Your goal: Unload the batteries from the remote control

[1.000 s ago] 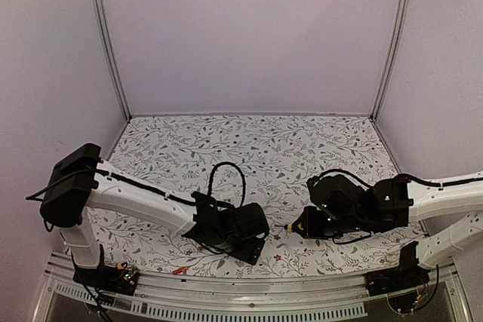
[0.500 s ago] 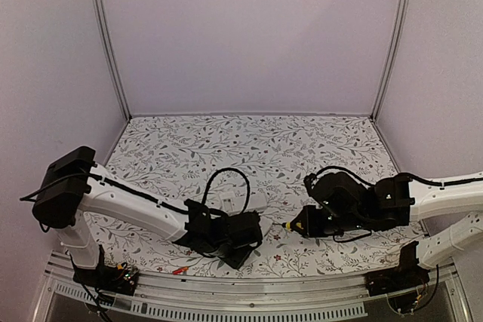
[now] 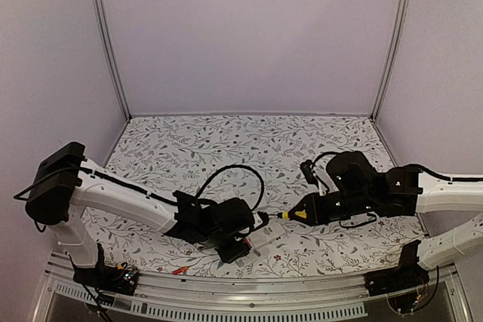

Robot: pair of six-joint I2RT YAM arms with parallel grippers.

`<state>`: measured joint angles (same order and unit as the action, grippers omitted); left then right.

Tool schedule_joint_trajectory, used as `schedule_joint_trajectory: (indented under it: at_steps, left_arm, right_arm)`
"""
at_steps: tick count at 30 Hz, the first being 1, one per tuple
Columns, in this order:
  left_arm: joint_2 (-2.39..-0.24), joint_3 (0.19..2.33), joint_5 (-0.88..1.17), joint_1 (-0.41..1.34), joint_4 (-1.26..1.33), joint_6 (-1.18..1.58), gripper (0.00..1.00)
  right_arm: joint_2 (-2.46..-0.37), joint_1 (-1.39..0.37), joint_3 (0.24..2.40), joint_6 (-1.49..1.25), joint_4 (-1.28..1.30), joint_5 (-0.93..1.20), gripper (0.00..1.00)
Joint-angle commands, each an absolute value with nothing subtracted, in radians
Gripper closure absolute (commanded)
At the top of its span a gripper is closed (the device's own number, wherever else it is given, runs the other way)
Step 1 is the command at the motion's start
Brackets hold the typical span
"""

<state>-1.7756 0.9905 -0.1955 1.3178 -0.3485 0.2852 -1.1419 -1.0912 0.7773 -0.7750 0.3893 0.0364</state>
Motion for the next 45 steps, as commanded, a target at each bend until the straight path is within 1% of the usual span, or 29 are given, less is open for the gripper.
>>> schedule_joint_trajectory:
  at_steps: [1, 8, 22, 36, 42, 45]
  left_arm:
    - [-1.709, 0.956, -0.075, 1.249, -0.22, 0.075, 0.61]
    - [-1.713, 0.91, 0.023, 1.226, -0.128, 0.002, 0.61]
    - [-1.761, 0.898, 0.06, 1.225, -0.103, -0.015, 0.66]
    - [-1.781, 0.884, 0.044, 1.229, -0.085, -0.014, 0.68]
    - [-1.786, 0.881, 0.048, 1.231, -0.081, -0.012, 0.68]
    - [-1.789, 0.879, 0.054, 1.232, -0.072, -0.008, 0.68]
  right_arm:
    - [-1.152, -1.085, 0.78, -0.718, 0.375, 0.147, 1.0]
    - [-1.213, -1.088, 0.771, -0.755, 0.339, 0.181, 1.0]
    - [-1.374, -1.129, 0.825, -0.799, 0.385, 0.22, 1.0]
    - [-1.468, -1.149, 0.915, -0.799, 0.507, 0.223, 1.0]
    - [-1.553, -1.159, 1.027, -0.798, 0.643, 0.163, 1.0]
    - [-1.589, -1.163, 1.038, -0.81, 0.648, 0.178, 1.0]
